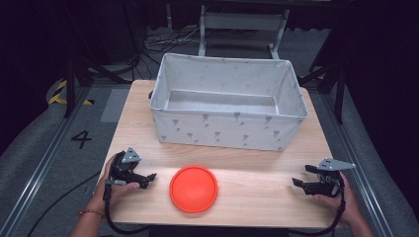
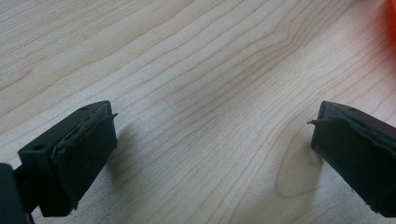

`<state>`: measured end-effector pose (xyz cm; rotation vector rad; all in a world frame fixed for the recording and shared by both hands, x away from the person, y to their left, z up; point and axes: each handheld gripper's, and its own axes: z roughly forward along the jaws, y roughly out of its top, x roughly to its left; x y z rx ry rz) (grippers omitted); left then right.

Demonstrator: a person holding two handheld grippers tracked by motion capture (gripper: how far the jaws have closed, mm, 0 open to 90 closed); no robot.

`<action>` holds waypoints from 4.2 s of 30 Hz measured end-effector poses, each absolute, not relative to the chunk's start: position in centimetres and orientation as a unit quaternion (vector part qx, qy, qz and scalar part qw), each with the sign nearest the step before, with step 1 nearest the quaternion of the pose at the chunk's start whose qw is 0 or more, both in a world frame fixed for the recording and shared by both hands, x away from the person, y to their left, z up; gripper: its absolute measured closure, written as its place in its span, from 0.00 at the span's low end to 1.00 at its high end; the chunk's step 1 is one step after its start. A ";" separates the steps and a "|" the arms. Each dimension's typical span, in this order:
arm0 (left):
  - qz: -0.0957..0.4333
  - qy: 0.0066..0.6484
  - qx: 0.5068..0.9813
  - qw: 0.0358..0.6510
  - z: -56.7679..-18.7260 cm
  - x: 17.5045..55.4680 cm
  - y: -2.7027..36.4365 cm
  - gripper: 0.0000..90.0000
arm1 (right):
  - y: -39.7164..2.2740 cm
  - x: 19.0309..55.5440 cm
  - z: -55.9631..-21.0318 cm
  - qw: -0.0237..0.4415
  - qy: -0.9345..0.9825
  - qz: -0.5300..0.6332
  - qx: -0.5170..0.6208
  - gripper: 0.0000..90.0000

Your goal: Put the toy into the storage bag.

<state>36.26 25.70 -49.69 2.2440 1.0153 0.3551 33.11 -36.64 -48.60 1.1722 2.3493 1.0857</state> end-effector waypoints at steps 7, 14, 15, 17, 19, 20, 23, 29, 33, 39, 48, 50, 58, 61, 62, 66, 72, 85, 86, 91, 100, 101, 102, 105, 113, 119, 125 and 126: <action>0.137 0.389 0.853 0.320 -49.7 36.2 25.7 0.01 | -31.7 33.2 -45.9 0.126 0.836 0.405 0.347 0.22; 0.137 0.389 0.853 0.320 -49.7 36.2 25.7 0.01 | -24.6 34.0 -44.4 0.081 0.857 0.426 0.277 0.24; 0.137 0.389 0.853 0.320 -49.7 36.2 25.7 0.01 | -23.8 34.2 -44.4 0.076 0.859 0.429 0.269 0.24; 0.137 0.389 0.853 0.320 -49.7 36.2 25.7 0.01 | -20.9 34.8 -44.4 0.061 0.867 0.429 0.245 0.25; 0.137 0.388 0.853 0.320 -49.7 36.2 25.7 0.01 | -18.7 35.2 -44.7 0.048 0.873 0.427 0.230 0.28; 0.135 0.388 0.854 0.321 -49.7 36.3 25.7 0.00 | -17.6 35.5 -44.9 0.043 0.877 0.423 0.226 0.31; 0.134 0.388 0.854 0.321 -49.7 36.3 25.7 0.00 | -15.6 36.2 -45.5 0.027 0.880 0.420 0.221 0.32; 0.133 0.388 0.854 0.321 -49.7 36.3 25.7 0.00 | -11.8 36.9 -47.1 0.004 0.888 0.411 0.205 0.26; 0.133 0.387 0.854 0.321 -49.7 36.3 25.7 0.00 | -10.4 37.1 -48.3 -0.002 0.897 0.394 0.200 0.25; 0.133 0.387 0.854 0.321 -49.7 36.3 25.7 0.00 | -10.0 37.6 -49.3 -0.015 0.893 0.398 0.207 0.26; 0.134 0.387 0.854 0.321 -49.7 36.3 25.7 0.00 | -9.6 36.9 -49.3 0.009 0.888 0.406 0.216 0.60; 0.134 0.388 0.854 0.321 -49.7 36.3 25.7 0.00 | -9.9 37.4 -49.5 -0.008 0.874 0.419 0.246 0.70; 0.133 0.385 0.856 0.320 -49.7 36.3 25.8 0.00 | -10.9 38.1 -49.2 -0.009 0.866 0.424 0.263 0.89; 0.133 0.385 0.856 0.320 -49.7 36.3 25.8 0.00 | -11.0 38.0 -49.0 0.000 0.872 0.416 0.259 0.90; 0.134 0.385 0.855 0.320 -49.7 36.3 25.8 0.00 | -11.0 37.9 -48.9 0.005 0.874 0.413 0.257 0.91; 0.136 0.386 0.855 0.319 -49.7 36.2 25.8 0.00 | -11.7 37.7 -48.0 0.025 0.879 0.407 0.247 0.92; 0.133 0.385 0.856 0.320 -49.7 36.3 25.8 0.00 | -13.5 37.5 -46.6 0.043 0.875 0.414 0.246 0.92; 0.135 0.385 0.855 0.319 -49.7 36.3 25.8 0.00 | -14.9 38.4 -47.1 0.041 0.884 0.385 0.262 0.92; 0.135 0.385 0.855 0.319 -49.7 36.3 25.8 0.00 | -14.9 38.4 -47.1 0.041 0.884 0.385 0.262 0.92; 0.135 0.385 0.855 0.319 -49.7 36.3 25.8 0.00 | -14.8 38.5 -47.3 0.033 0.885 0.384 0.263 0.87; 0.134 0.386 0.855 0.319 -49.7 36.2 25.8 0.00 | -13.8 38.5 -48.5 0.011 0.902 0.349 0.252 0.31; 0.135 0.385 0.855 0.319 -49.7 36.2 25.8 0.00 | -13.7 38.4 -48.5 0.012 0.904 0.350 0.246 0.31; 0.135 0.385 0.855 0.319 -49.7 36.2 25.8 0.00 | -13.6 38.3 -48.5 0.012 0.904 0.350 0.246 0.32; 0.133 0.386 0.855 0.319 -49.7 36.2 25.8 0.00 | -13.3 37.9 -48.5 0.015 0.907 0.353 0.228 0.51; 0.135 0.385 0.855 0.319 -49.7 36.2 25.8 0.00 | -14.4 38.8 -48.1 -0.016 0.882 0.391 0.264 0.80; 0.135 0.385 0.856 0.319 -49.7 36.3 25.8 0.00 | -14.7 38.1 -46.0 -0.001 0.880 0.409 0.241 0.89; 0.136 0.385 0.855 0.319 -49.7 36.3 25.8 0.00 | -15.1 36.5 -43.2 0.019 0.880 0.431 0.200 0.92; 0.135 0.385 0.855 0.319 -49.7 36.3 25.8 0.00 | -15.2 36.2 -42.7 0.030 0.882 0.429 0.192 0.92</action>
